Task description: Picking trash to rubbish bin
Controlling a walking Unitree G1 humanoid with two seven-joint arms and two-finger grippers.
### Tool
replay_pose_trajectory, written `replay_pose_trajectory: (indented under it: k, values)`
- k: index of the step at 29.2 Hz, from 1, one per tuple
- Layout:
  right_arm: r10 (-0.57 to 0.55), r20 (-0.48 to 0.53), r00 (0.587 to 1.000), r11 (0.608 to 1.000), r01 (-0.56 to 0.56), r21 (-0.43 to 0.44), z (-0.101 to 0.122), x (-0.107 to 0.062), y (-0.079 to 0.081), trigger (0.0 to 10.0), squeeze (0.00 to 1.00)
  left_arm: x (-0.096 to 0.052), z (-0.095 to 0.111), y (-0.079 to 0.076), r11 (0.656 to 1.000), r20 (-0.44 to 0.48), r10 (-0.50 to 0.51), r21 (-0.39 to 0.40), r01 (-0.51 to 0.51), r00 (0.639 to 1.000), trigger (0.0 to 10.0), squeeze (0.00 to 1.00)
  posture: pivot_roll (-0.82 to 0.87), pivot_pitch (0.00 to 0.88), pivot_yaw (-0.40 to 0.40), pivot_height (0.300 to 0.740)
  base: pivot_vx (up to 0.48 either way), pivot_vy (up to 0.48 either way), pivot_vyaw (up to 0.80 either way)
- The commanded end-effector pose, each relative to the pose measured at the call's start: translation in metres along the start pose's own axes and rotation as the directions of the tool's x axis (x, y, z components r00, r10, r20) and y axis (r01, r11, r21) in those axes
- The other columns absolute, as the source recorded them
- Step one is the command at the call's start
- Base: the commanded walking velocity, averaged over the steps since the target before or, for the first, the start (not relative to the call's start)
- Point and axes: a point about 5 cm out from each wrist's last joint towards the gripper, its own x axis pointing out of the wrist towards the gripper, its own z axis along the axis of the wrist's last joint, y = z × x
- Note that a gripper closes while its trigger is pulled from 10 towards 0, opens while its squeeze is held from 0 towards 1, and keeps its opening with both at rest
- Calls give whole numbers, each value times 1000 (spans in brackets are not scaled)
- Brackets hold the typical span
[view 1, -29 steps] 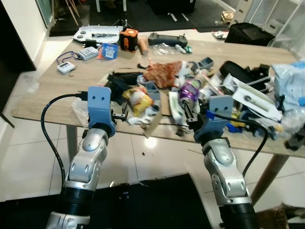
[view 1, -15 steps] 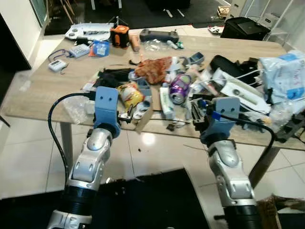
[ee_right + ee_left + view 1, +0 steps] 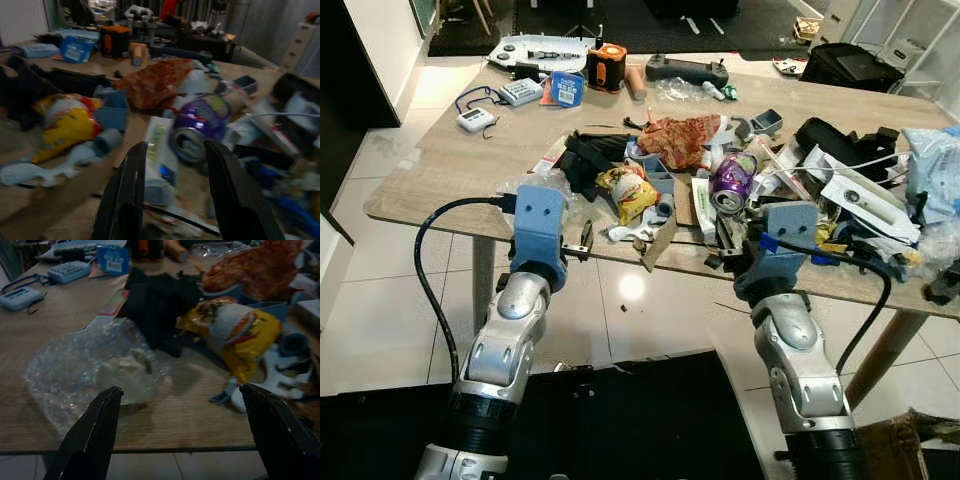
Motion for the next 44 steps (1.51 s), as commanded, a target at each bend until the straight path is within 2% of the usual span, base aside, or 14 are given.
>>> replay_pose_trajectory:
  k: [1, 11, 12, 13, 20, 44]
  values:
    - [-25, -13, 1000, 1000, 25, 5, -5, 0, -5, 10000, 1000, -3, -2, -2, 1000, 3, -11, -1, 11, 1000, 10000, 0, 2, 125, -14, 740, 0, 0, 0]
    - [-30, -39, 999, 1000, 30, -6, -12, 13, -5, 10000, 1000, -2, -3, -3, 999, -7, -32, 2, 32, 999, 10000, 0, 6, 111, -10, 740, 0, 0, 0]
    - [-30, -45, 999, 999, 29, -14, -12, 16, -3, 10000, 914, -2, -3, -2, 1000, -10, -27, -9, 27, 1000, 10000, 0, 6, 111, -10, 740, 0, 0, 0]
    - [-30, -49, 998, 999, 29, -20, -12, 17, -2, 10000, 0, -2, -4, -2, 1000, -11, -24, -16, 23, 1000, 10000, 0, 6, 111, -10, 740, 0, 0, 0]
    - [-52, -52, 997, 999, 52, -16, -14, 20, -3, 10000, 0, -2, -5, -1, 999, -22, -15, -44, 14, 1000, 10000, 0, 13, 113, -18, 740, 0, 0, 0]
    - [-65, -51, 997, 998, 65, 3, -16, 19, -5, 10000, 0, 2, 0, 0, 999, -10, 2, -48, -3, 1000, 10000, 0, 15, 168, -14, 740, 0, 0, 0]
